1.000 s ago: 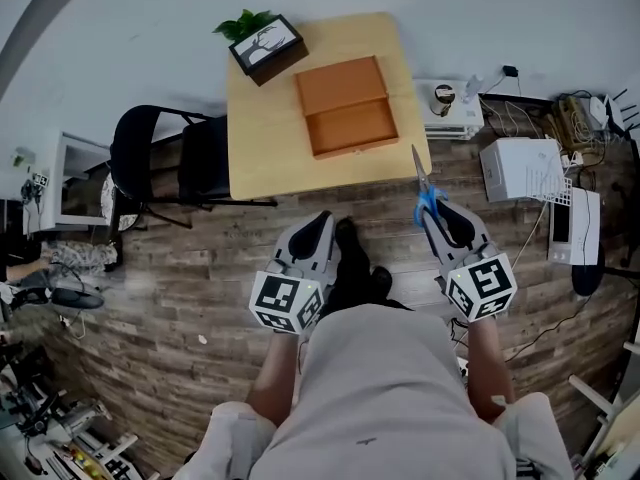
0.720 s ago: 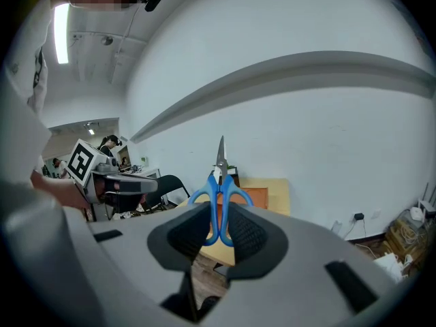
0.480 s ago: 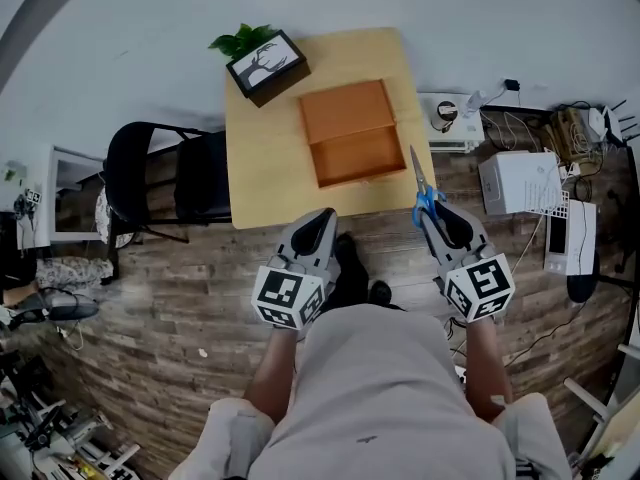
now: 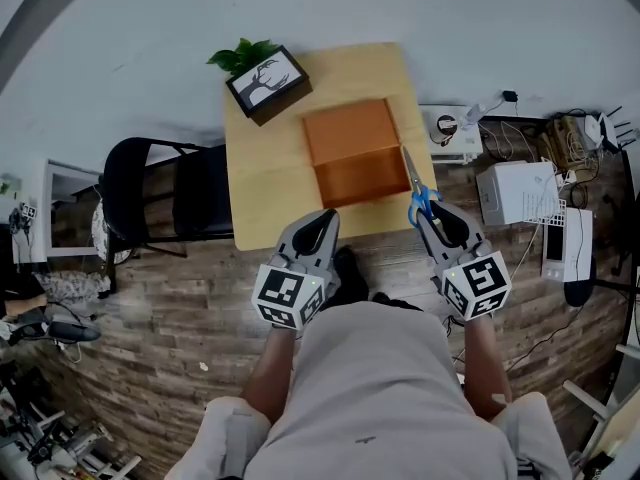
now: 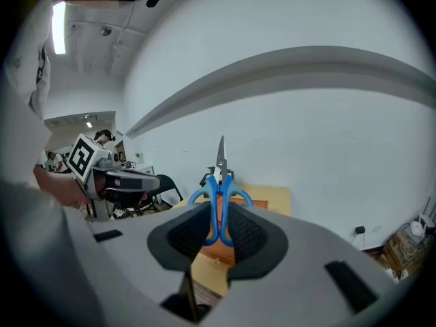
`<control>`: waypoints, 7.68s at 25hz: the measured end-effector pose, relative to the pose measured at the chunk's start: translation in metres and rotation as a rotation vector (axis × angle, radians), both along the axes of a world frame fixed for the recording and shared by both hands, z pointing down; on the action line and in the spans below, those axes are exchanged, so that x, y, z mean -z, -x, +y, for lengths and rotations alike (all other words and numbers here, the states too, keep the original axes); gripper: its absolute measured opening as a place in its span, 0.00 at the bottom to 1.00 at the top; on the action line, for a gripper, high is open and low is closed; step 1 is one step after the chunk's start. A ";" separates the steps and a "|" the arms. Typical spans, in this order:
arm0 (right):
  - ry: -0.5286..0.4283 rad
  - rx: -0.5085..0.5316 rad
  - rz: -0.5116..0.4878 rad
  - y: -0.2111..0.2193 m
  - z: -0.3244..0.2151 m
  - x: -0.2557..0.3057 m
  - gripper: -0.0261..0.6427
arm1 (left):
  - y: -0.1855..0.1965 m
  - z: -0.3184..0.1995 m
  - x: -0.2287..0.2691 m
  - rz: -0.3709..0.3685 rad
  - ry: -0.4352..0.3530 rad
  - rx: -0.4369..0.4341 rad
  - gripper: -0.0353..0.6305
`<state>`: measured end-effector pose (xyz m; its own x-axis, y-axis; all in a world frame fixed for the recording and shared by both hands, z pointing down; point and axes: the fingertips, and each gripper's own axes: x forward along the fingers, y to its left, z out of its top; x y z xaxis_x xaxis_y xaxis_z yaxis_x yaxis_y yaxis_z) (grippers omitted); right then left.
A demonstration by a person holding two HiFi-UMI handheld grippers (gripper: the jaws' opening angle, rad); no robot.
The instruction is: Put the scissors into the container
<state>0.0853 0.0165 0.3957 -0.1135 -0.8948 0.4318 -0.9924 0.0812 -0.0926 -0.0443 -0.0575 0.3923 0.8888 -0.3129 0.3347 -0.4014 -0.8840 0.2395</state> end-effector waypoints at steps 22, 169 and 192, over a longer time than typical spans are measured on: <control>0.075 0.132 0.052 0.017 -0.055 -0.030 0.16 | 0.017 -0.038 -0.009 -0.003 0.016 0.072 0.06; 0.214 0.305 0.232 0.009 -0.068 -0.106 0.05 | 0.007 0.005 -0.024 -0.030 0.043 0.189 0.06; -0.121 0.059 0.126 0.034 0.039 0.047 0.04 | 0.020 0.066 0.040 0.039 -0.053 -0.011 0.06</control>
<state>0.0510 0.0551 0.3482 -0.1195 -0.9343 0.3358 -0.9887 0.1429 0.0457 -0.0648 0.0087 0.3525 0.9046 -0.3189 0.2829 -0.3824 -0.9003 0.2079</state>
